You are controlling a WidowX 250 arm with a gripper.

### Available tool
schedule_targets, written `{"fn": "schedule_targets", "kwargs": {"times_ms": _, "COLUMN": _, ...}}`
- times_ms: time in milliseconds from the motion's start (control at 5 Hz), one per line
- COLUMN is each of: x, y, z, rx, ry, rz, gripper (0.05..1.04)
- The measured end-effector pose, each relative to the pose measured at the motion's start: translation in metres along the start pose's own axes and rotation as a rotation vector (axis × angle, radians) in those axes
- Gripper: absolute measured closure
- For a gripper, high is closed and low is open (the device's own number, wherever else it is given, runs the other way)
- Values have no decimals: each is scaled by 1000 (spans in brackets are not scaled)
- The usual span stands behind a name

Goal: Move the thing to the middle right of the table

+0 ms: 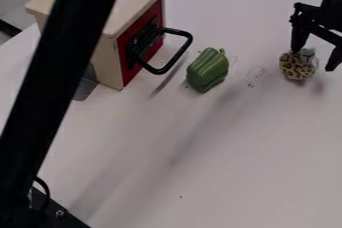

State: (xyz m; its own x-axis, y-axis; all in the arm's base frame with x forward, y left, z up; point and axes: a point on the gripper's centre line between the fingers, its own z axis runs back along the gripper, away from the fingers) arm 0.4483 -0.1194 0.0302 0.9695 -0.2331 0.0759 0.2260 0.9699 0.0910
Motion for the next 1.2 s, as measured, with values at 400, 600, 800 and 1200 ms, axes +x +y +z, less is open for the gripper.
{"fn": "schedule_targets", "kwargs": {"times_ms": 400, "x": 4, "y": 1, "z": -11, "rx": 31, "ry": 85, "rz": 4, "gripper": 116}}
{"fn": "schedule_targets", "kwargs": {"times_ms": 600, "x": 2, "y": 1, "z": -15, "rx": 31, "ry": 93, "rz": 1, "gripper": 376}}
{"fn": "schedule_targets", "kwargs": {"times_ms": 800, "x": 1, "y": -1, "z": -11, "rx": 19, "ry": 83, "rz": -11, "gripper": 617}}
{"fn": "schedule_targets", "kwargs": {"times_ms": 1200, "x": 1, "y": -2, "z": 29, "rx": -21, "ry": 42, "rz": -17, "gripper": 812}}
